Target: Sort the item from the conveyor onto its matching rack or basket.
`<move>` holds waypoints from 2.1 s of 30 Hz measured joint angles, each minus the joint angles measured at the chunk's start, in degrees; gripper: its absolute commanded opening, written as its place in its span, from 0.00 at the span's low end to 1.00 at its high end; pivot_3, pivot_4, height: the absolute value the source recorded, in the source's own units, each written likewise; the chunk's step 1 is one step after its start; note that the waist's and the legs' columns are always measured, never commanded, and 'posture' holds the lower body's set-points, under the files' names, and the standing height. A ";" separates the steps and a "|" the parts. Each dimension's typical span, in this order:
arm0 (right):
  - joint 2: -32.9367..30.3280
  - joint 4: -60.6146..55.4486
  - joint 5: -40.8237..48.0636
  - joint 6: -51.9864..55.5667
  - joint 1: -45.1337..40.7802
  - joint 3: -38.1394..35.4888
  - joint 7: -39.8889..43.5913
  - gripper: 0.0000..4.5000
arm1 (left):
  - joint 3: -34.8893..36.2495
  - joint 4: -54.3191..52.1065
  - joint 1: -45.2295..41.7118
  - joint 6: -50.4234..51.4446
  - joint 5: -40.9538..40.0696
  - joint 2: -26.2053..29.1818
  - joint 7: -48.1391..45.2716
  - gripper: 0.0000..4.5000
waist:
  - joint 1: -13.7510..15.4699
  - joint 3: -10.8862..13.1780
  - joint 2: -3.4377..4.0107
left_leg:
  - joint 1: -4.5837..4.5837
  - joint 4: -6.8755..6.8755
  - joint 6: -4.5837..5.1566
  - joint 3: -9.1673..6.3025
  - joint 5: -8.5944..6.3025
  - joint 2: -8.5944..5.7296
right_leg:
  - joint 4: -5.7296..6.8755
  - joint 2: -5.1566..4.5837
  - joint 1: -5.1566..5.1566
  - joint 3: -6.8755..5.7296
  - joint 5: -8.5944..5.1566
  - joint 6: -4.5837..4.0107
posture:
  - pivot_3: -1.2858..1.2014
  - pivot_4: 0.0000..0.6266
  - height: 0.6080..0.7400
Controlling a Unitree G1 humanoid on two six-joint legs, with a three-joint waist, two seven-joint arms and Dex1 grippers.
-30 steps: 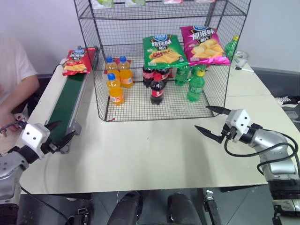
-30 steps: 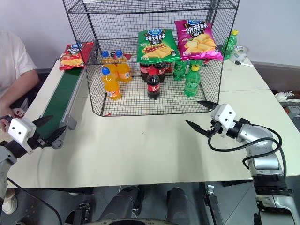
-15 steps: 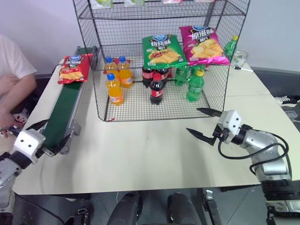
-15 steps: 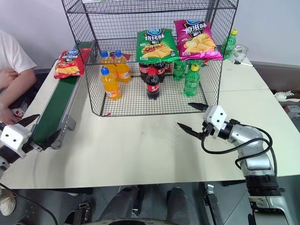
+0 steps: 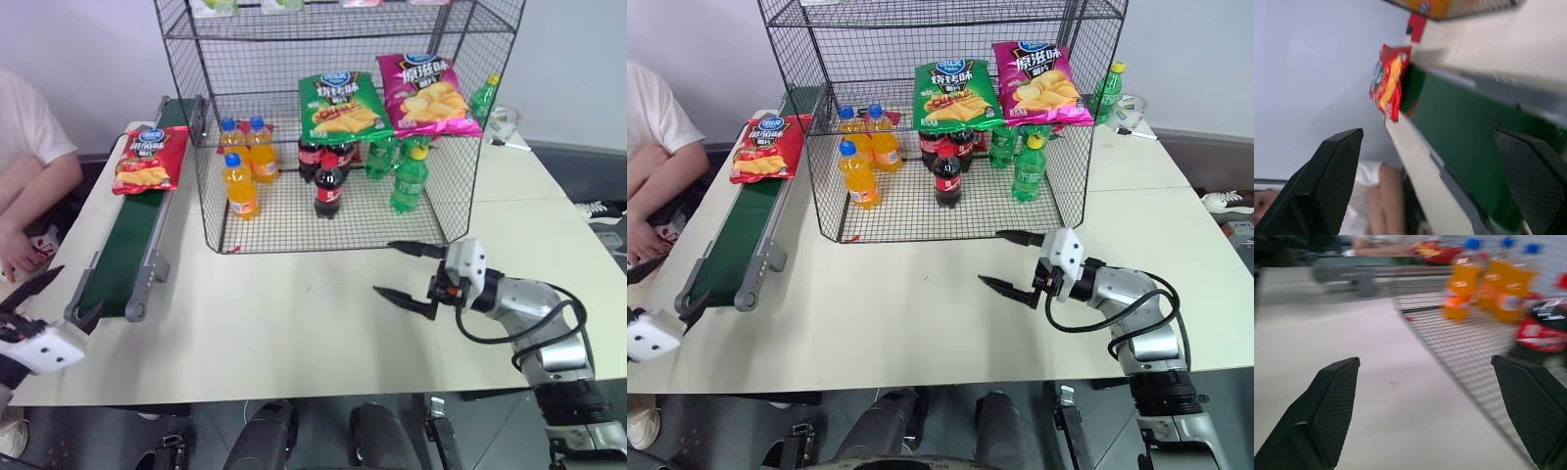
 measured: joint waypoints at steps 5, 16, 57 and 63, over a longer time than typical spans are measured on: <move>-0.54 -1.06 0.19 3.61 0.65 2.27 3.65 1.00 | -0.39 1.18 3.40 -0.12 12.40 1.80 13.28 0.99 | 0.04 -0.01 -0.04 | -0.01 0.00 -0.02 0.01 -0.01 0.02 | 0.00 0.03 -0.01 -0.01 0.00 0.01 | 0.52 0.24 1.00; -0.02 -1.06 4.50 8.48 -1.86 2.31 7.09 1.00 | -4.05 1.18 5.45 3.10 17.32 3.70 25.31 0.99 | 0.04 -0.01 -0.05 | -0.02 -0.03 -0.03 0.02 -0.02 0.06 | 0.00 0.06 -0.07 -0.03 0.09 0.18 | 0.52 0.24 1.00; 0.76 -0.29 1.79 4.53 -2.96 2.50 5.26 1.00 | -12.75 2.15 4.54 9.22 11.57 8.00 30.00 0.99 | 0.01 -0.04 -0.09 | 0.00 -0.02 -0.01 0.04 -0.01 0.07 | 0.01 0.11 -0.26 -0.03 0.15 0.23 | 0.52 0.24 1.00; 0.81 -0.25 1.49 4.06 -2.98 2.50 5.19 1.00 | -12.84 1.40 4.54 10.13 11.51 7.61 29.79 0.99 | 0.02 -0.04 -0.09 | 0.01 -0.01 -0.01 0.04 -0.01 0.07 | 0.02 0.12 -0.26 -0.03 0.15 0.23 | 0.52 0.24 1.00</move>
